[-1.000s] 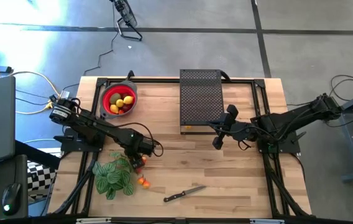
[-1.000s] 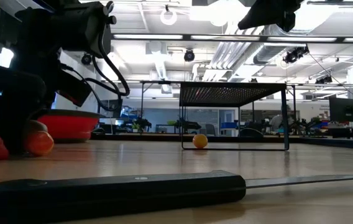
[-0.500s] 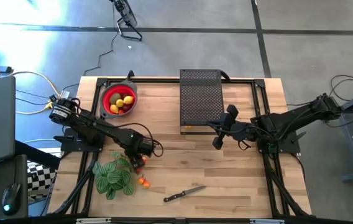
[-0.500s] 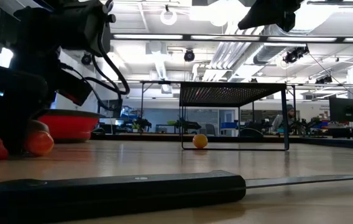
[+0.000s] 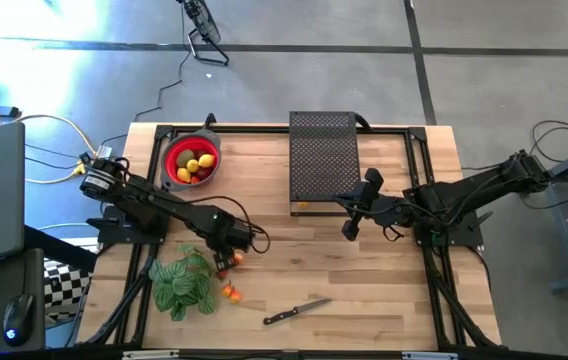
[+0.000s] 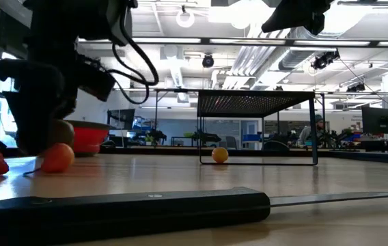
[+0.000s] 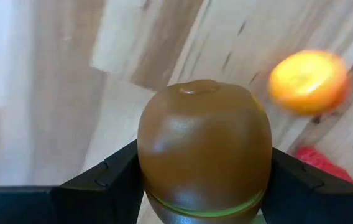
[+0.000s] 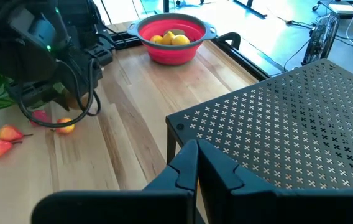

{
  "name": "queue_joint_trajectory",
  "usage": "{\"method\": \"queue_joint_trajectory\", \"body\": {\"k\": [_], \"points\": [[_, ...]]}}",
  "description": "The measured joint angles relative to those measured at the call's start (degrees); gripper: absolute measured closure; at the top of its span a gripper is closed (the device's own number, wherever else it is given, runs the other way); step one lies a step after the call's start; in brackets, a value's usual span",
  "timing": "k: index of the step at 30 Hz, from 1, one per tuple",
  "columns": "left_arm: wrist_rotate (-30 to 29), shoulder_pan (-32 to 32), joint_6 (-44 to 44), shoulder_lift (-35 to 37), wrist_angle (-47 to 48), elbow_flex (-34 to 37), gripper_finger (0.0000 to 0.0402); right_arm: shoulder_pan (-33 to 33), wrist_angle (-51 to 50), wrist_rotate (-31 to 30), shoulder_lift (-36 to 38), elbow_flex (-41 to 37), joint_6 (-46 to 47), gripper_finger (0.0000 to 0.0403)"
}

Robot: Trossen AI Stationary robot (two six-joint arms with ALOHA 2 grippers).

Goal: Pick & Place Fruit
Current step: Put the brown kiwi into the strainer bowl

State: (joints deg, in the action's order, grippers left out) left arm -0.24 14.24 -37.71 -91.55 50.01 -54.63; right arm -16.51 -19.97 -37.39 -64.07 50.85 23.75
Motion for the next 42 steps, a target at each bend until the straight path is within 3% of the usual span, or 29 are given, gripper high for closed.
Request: {"method": "queue_joint_trajectory", "body": {"k": [11,20,27,37,42], "points": [[-13.9,-1.2,1.5,0.0,24.5,-13.5,0.0166,0.0,0.0,0.0,0.0,0.0,-1.5,0.04],[-26.4,-10.1,8.3,0.1,40.3,-30.1,0.0166,0.0,0.0,0.0,0.0,0.0,-2.6,0.04],[-27.3,-22.4,16.5,2.4,39.8,-34.9,0.0166,0.0,-0.3,0.0,0.0,0.0,-2.8,0.04],[-25.6,-44.2,12.8,4.5,39.5,-34.7,0.0167,0.0,-0.6,0.1,0.0,0.0,-4.5,0.04],[-25.7,-53.0,9.7,4.3,34.3,-34.7,0.0167,0.0,-0.6,0.1,0.0,0.0,-4.5,0.04]]}}
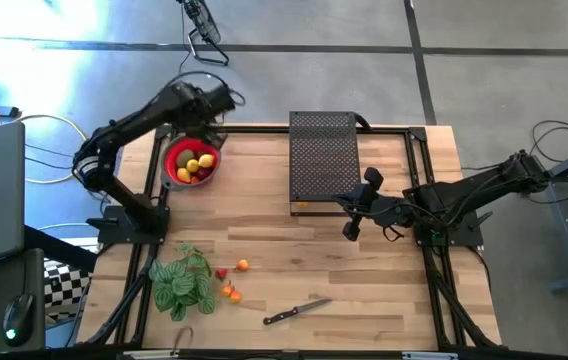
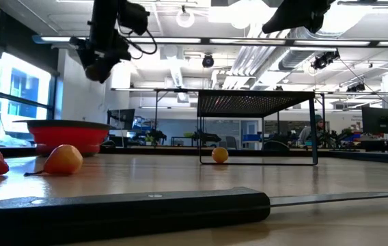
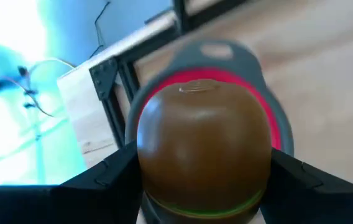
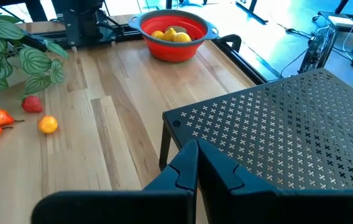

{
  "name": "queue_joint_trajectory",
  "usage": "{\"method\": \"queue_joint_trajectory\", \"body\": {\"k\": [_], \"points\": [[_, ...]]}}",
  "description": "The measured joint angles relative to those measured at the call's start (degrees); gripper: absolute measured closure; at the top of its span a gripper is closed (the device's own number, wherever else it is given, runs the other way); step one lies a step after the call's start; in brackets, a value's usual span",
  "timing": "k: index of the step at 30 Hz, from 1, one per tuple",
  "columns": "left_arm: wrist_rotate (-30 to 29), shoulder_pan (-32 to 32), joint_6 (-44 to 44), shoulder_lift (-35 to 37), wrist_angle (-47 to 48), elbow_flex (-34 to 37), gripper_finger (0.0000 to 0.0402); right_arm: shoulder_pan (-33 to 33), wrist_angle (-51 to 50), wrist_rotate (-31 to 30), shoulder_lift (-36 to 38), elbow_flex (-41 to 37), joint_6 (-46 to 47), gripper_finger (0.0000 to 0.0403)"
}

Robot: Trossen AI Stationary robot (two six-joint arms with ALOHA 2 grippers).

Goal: Pick & Place Fruit
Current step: Put the brown kiwi into the strainer bowl

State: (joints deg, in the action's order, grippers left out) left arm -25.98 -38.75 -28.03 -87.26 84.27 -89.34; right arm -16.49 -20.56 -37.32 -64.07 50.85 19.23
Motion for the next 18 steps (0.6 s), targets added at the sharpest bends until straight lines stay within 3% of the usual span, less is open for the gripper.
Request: {"method": "queue_joint_trajectory", "body": {"k": [4,9,18], "points": [[-0.3,-4.4,-1.7,0.0,-5.2,0.0,0.0167,0.0,0.0,0.0,0.0,0.0,0.0,0.04],[-0.4,-5.9,-4.5,0.0,-4.7,1.2,0.0167,0.0,0.0,0.0,0.0,0.0,0.1,0.04],[0.8,-5.1,-12.5,0.0,-5.7,14.5,0.0167,0.0,0.0,0.0,0.0,0.0,0.0,0.04]]}}
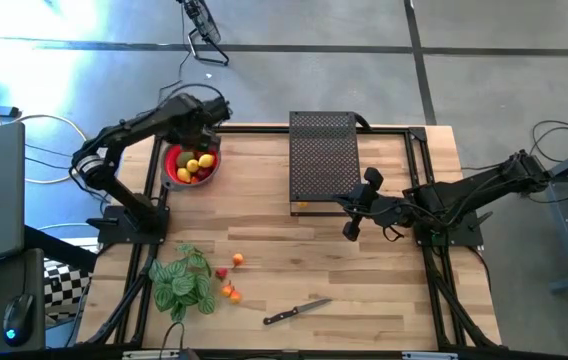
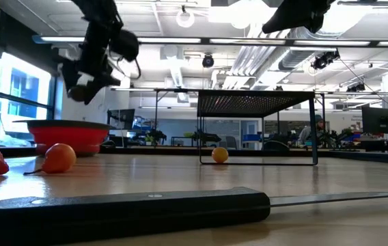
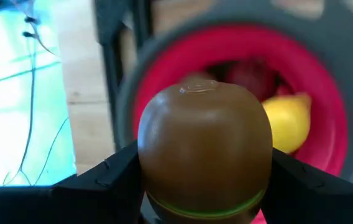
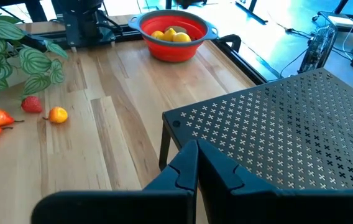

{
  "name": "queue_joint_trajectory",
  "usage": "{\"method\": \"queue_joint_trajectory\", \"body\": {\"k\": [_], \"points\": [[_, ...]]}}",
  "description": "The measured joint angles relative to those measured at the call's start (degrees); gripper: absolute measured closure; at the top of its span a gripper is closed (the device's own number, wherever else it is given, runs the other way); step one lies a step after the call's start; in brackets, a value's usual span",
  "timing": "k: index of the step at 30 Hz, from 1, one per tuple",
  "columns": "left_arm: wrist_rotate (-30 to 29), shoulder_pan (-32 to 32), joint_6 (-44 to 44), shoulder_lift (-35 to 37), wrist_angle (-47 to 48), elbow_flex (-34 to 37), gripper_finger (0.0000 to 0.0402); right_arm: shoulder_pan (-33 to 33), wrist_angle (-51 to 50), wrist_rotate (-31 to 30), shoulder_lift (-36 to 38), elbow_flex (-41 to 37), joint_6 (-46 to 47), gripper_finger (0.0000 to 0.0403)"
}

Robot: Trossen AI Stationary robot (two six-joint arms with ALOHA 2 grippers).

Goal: Pick & Place Fruit
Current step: Put the brown kiwi into the strainer bowl

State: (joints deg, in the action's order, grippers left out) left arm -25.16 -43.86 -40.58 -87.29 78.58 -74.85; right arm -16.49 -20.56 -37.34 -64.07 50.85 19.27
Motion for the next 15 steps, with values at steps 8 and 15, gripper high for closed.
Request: {"method": "queue_joint_trajectory", "body": {"k": [8,15], "points": [[4.0,0.0,0.2,0.0,-6.3,7.7,0.0167,0.0,0.0,-0.5,0.0,0.0,-0.7,0.04],[3.8,0.0,1.7,0.0,-14.0,8.3,0.0167,0.0,0.0,-0.5,0.0,0.0,-0.7,0.04]]}}
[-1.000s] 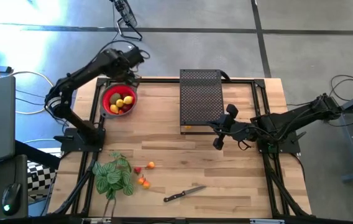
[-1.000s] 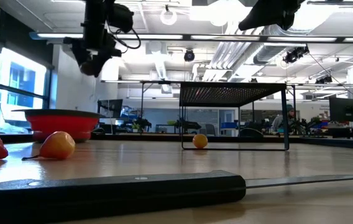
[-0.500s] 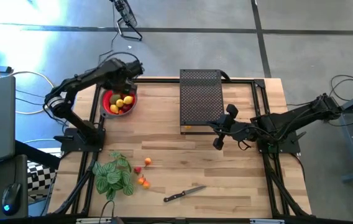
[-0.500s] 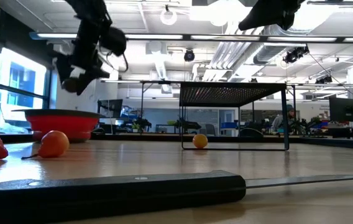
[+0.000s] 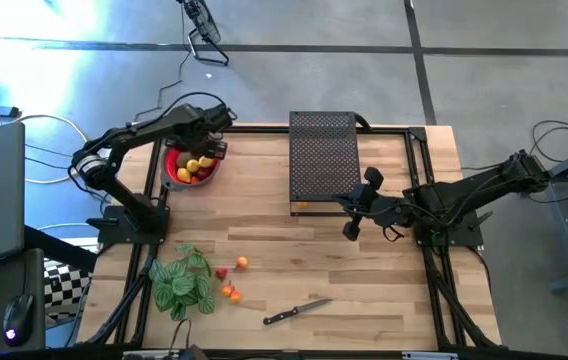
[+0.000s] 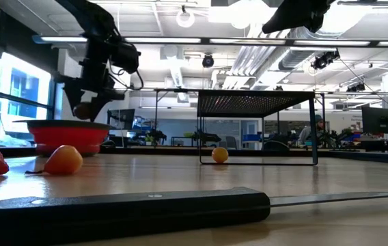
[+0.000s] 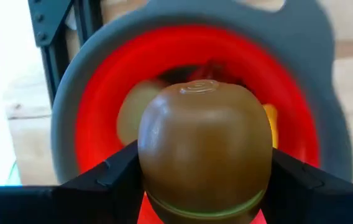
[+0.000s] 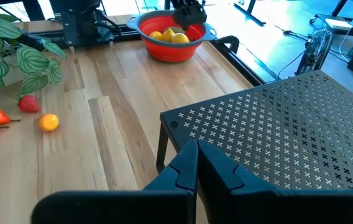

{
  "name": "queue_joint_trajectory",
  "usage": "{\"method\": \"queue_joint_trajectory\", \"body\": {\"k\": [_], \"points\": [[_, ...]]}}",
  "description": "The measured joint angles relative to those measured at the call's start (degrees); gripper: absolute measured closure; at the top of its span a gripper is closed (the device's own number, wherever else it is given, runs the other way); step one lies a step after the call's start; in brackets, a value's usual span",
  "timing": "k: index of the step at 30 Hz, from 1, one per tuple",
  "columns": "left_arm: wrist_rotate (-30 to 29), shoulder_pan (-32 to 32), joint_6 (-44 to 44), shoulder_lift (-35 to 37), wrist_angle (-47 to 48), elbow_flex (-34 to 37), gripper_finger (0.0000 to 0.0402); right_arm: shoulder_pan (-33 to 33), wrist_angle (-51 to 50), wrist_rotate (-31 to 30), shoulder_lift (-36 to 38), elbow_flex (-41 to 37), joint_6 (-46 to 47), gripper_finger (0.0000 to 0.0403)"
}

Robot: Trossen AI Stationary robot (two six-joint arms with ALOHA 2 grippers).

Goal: Pick & Place Fruit
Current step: Put the brown kiwi into the strainer bowl, then put the orange pear into the strainer bowl

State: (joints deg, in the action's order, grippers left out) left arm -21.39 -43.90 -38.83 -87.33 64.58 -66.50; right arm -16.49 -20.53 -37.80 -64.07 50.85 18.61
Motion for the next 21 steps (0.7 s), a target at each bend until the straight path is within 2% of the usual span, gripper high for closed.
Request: {"method": "queue_joint_trajectory", "body": {"k": [16,21], "points": [[-0.4,0.0,1.3,0.0,-1.7,0.0,0.0143,0.0,0.0,0.4,0.0,0.0,0.0,0.04],[-2.8,0.0,2.7,0.0,-1.7,0.0,0.0143,0.0,0.0,0.4,0.0,0.0,0.0,0.04]]}}
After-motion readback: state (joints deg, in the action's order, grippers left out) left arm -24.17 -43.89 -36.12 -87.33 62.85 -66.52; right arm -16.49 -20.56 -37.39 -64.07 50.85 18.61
